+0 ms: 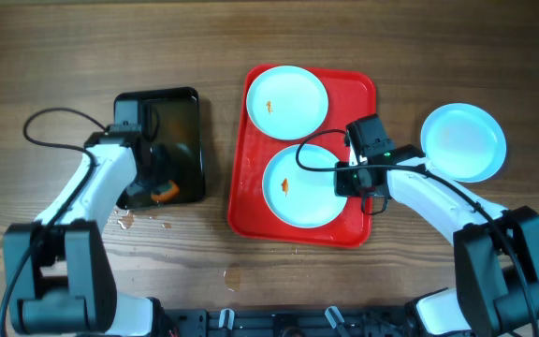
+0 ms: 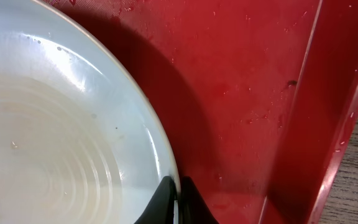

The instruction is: Clean dirty plates on tray and stack at the side

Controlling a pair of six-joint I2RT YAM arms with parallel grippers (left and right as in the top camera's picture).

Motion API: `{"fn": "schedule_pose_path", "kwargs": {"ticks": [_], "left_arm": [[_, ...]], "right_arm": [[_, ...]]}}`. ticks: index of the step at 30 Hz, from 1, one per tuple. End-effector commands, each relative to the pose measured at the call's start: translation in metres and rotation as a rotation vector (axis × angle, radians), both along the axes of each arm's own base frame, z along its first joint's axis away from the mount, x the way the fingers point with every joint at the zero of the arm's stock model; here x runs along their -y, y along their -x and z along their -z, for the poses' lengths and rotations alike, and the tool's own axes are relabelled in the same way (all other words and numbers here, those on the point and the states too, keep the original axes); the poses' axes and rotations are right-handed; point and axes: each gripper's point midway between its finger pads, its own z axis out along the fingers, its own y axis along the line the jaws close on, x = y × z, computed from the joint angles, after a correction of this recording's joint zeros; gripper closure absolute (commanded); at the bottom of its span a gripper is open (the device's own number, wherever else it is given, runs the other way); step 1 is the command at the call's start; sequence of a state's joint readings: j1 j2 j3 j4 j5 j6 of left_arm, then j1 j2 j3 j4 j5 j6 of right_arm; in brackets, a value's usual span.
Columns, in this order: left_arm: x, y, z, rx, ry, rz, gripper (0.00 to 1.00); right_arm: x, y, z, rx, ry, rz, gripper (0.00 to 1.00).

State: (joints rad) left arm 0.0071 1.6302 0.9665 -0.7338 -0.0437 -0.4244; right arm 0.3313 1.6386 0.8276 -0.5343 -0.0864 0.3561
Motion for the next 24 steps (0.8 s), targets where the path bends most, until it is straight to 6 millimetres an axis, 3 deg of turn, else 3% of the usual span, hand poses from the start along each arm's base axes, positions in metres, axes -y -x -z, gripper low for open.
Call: {"fn": "schedule_pose_path", "kwargs": {"ticks": [1, 5, 12, 15, 20, 24], "left_arm": [[-0.001, -0.029, -0.060, 0.183, -0.003, -0.001, 0.96], [0.000, -0.028, -0.047, 0.162, -0.005, 0.003, 0.96], [0.001, -0.018, 0.013, 0.091, -0.007, 0.025, 0.96], [0.001, -0.015, 0.022, 0.064, -0.009, 0.032, 0.96], [0.002, -0.016, 0.007, 0.052, -0.001, 0.034, 0.96], [0.011, -0.027, -0.050, 0.074, 0.001, 0.068, 0.96]], "right_arm": [[0.006, 0.017, 0.017, -0.067, 0.028, 0.010, 0.96], [0.006, 0.017, 0.017, -0.067, 0.027, 0.010, 0.96], [0.006, 0.018, 0.017, -0.070, 0.028, 0.010, 0.96], [0.006, 0.018, 0.017, -0.069, 0.028, 0.009, 0.96], [0.006, 0.017, 0.017, -0.067, 0.028, 0.007, 0.96], [0.006, 0.017, 0.017, -0.067, 0.028, 0.007, 0.96]]}}
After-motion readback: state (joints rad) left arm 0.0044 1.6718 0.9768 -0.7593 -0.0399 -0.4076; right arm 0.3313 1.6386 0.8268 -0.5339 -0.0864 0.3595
